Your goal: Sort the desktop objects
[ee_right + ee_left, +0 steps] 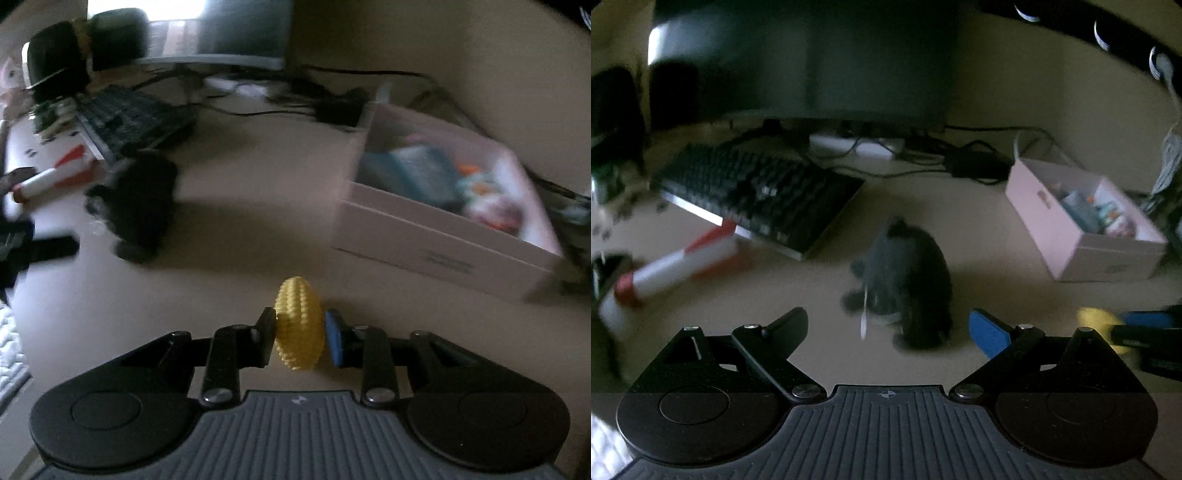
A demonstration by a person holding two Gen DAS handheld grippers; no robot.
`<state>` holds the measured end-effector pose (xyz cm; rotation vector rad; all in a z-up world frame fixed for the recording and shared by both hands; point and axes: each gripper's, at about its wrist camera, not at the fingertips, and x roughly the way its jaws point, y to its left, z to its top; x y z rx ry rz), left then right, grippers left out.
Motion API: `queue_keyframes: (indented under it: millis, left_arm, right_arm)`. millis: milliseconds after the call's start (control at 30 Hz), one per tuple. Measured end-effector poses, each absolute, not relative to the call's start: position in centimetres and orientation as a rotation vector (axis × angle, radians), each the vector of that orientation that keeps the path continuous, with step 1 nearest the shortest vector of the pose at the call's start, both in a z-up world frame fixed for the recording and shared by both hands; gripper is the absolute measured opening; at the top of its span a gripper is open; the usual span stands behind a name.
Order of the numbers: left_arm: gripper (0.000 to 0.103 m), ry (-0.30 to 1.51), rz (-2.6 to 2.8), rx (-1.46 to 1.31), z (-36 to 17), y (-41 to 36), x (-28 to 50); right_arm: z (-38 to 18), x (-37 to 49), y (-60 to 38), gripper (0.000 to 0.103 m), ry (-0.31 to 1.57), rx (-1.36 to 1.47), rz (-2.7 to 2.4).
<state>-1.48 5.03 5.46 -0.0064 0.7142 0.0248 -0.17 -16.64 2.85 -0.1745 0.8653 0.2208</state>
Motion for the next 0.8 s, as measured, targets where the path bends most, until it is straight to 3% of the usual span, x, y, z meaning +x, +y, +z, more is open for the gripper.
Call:
queue_keyframes:
  millis: [200,233,300,367,500,700,800]
  left_arm:
    - [0.096,0.774,0.067,0.094,3.1,3.2,3.3]
    - [0.093,0.780,0.068,0.104,2.8,3.0,3.8]
    - [0.077,0.792,0.053,0.113,2.6,2.8,4.2]
    - [0.074,0.796,0.051,0.122,2.5,2.5,4.3]
    - [0.069,0.801,0.032,0.079,3.0,1.7,3.7]
    - [0.069,0.886,-0.312,-0.311,4.5,-0.5,1.6]
    - [0.072,0.900,-0.374,-0.346,3.8,-1.4,0.7]
  right_arm:
    - [4.3,-2.5,-21.5,0.059,0.822,-0.093,0.133]
    - [4.7,-2.9,-22.0,0.060,0.815,-0.078,0.132]
    - [5.3,-3.6,-23.1,0.065,0.802,-0.058,0.126]
    - [5.8,-4.1,-23.7,0.069,0.788,-0.049,0.113]
    - [6.3,-4.2,-24.8,0.071,0.794,0.020,0.109]
    - [7.3,-3.9,-26.0,0.075,0.786,0.112,0.106]
    - [7.4,-3.5,-26.0,0.076,0.773,0.104,0.080]
